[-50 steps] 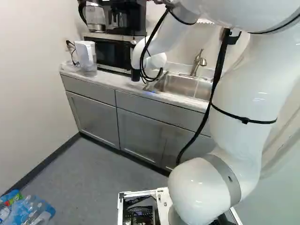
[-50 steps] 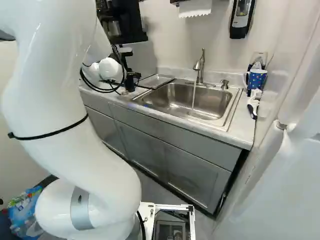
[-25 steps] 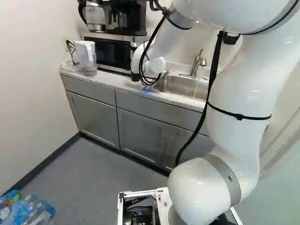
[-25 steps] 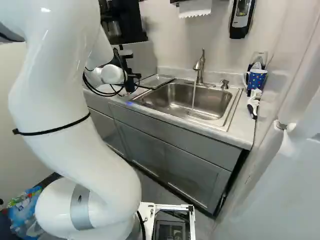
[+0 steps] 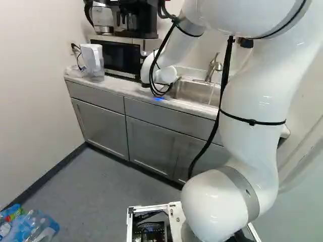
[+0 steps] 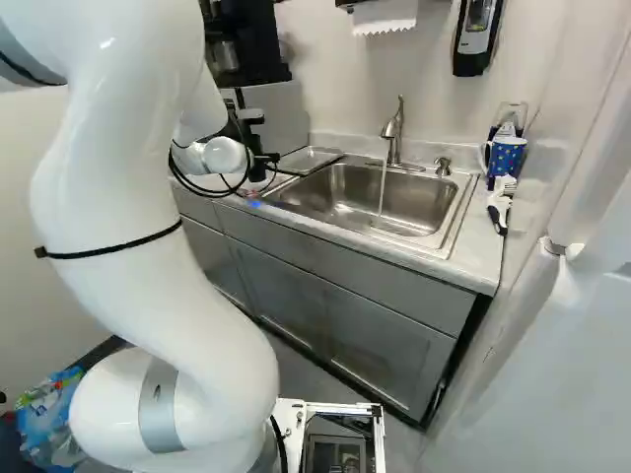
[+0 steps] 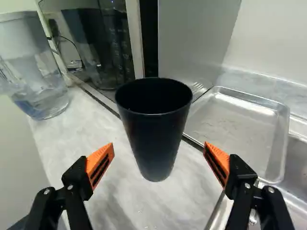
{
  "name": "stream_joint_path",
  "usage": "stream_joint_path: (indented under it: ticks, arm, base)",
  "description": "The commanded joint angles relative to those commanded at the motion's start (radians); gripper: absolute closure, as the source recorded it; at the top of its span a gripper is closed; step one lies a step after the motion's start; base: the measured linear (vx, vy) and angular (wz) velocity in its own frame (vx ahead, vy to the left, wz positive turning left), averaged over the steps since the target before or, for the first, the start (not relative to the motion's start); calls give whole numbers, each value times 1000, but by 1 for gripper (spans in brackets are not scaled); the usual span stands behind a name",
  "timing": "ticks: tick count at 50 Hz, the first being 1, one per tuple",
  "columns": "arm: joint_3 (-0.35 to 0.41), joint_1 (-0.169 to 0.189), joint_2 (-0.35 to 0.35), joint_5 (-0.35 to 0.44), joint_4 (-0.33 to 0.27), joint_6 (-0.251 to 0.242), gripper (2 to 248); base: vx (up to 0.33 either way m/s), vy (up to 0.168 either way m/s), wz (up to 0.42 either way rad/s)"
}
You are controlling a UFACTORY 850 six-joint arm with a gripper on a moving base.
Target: Rinse the cup and place it in the tray
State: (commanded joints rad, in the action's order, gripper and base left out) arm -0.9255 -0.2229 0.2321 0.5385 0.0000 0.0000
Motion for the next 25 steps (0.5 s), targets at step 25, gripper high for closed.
stream_joint_path:
  ticks: [25]
  arm:
    - [-3,0,2,0,0,0,3]
  base:
    - [0,0,0]
